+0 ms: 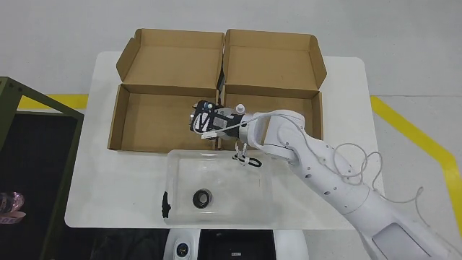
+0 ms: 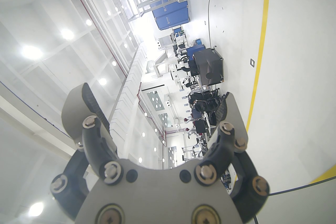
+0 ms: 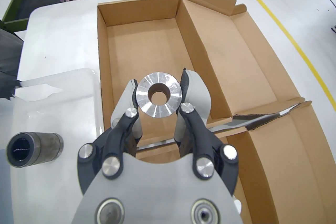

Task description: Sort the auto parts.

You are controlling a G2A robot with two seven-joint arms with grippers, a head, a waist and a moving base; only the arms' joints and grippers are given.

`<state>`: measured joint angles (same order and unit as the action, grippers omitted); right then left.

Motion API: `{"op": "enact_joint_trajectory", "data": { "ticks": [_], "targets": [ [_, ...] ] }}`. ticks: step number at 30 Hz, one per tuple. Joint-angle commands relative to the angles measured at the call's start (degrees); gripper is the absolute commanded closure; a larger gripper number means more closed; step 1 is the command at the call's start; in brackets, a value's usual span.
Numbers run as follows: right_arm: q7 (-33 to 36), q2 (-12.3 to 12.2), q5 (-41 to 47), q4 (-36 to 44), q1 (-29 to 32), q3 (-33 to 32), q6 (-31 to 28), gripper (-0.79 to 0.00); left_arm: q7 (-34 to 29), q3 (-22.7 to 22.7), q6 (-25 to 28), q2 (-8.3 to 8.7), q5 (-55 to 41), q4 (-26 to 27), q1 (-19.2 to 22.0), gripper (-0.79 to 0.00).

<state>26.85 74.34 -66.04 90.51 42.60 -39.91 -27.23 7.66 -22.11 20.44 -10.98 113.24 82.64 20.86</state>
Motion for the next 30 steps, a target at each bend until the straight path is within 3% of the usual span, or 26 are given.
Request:
{"op": "enact_joint_trajectory", "data": {
  "ticks": [1,27,30],
  "targets": [
    [0.61,0.63,-0.30,-1.83,-1.28,1.00,0.62,0.000,0.00,0.00,0.00,0.00,0.00,0.00,0.00,-0.785],
    [5.93,8.91,-2.88,-19.88,-11.20,10.23,4.61,0.000,0.00,0.00,0.00,0.00,0.00,0.00,0.00,-0.785],
    [6.33,9.60,-3.51,-20.89,-11.63,10.65,4.71,-0.052,0.00,0.00,0.00,0.00,0.00,0.00,0.00,-0.785]
  ]
}}
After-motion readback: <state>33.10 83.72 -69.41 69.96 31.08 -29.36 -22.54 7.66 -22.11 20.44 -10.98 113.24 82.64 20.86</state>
